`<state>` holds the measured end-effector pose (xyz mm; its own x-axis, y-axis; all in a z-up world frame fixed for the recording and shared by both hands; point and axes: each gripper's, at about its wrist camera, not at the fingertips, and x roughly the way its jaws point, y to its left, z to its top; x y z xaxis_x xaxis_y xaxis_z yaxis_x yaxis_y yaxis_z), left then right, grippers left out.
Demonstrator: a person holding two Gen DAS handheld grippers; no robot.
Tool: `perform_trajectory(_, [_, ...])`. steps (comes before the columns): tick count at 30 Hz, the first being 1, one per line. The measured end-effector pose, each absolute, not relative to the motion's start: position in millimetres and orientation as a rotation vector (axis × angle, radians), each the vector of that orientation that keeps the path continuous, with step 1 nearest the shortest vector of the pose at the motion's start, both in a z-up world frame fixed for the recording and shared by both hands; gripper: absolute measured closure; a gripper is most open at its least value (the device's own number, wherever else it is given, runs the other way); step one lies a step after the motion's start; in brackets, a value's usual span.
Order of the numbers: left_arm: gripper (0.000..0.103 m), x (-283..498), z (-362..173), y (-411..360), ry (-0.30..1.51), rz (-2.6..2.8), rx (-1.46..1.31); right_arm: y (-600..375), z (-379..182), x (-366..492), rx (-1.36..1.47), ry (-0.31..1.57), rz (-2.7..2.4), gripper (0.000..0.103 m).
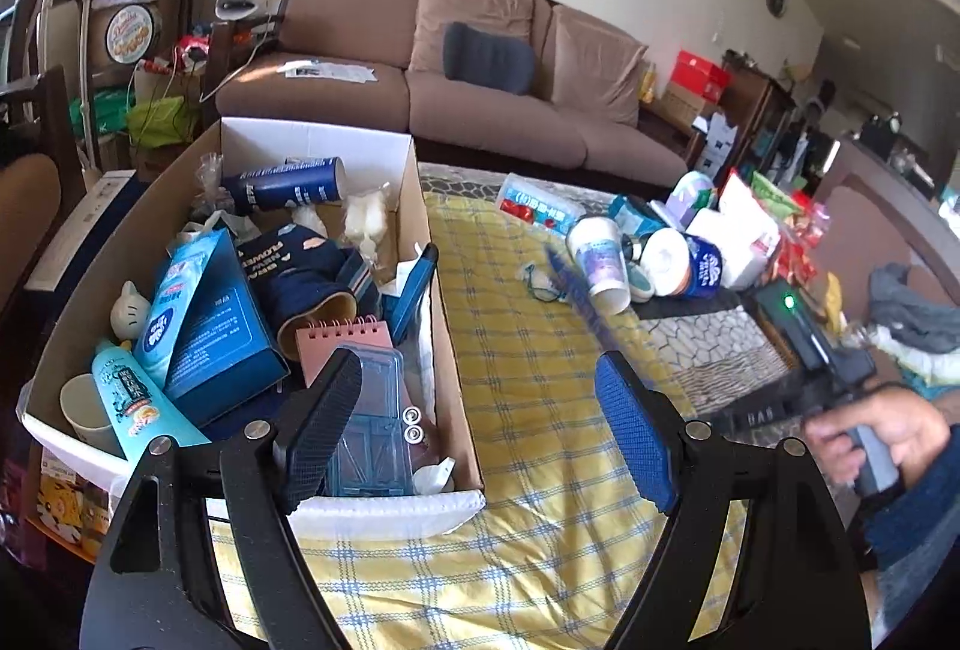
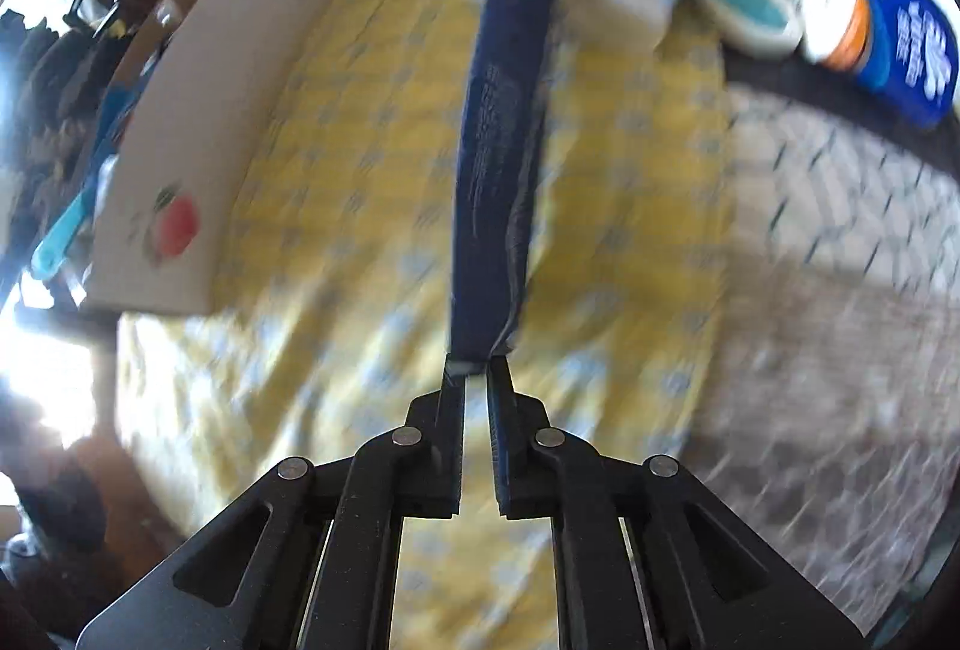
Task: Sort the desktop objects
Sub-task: 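Grasp the blue noodle bag with the right gripper while the left grasps the white wrapped snack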
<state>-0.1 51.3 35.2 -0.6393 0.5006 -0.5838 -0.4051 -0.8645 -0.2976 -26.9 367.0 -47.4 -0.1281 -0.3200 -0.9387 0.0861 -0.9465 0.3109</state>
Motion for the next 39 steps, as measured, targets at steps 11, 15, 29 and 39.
perform_trajectory(11, [0.025, -2.4, 51.5, 34.8, -0.228, 2.489, -0.914, 361.1, -22.0, -26.1, 1.642, -0.576, -2.457, 0.016])
perform_trajectory(15, [0.025, -7.9, 48.2, 27.5, -0.234, 2.509, -0.938, 346.8, -30.1, -61.8, 1.624, -0.351, -2.641, 0.016])
perform_trajectory(29, [0.025, -17.2, 44.1, 24.1, -0.153, 2.560, -0.928, 354.8, -81.1, -97.6, 1.622, -0.130, -2.661, 0.075])
perform_trajectory(39, [0.021, -1.9, 39.7, 33.8, 0.090, 2.667, -0.853, 397.7, -22.2, -60.2, 1.395, -0.720, -2.762, 0.092])
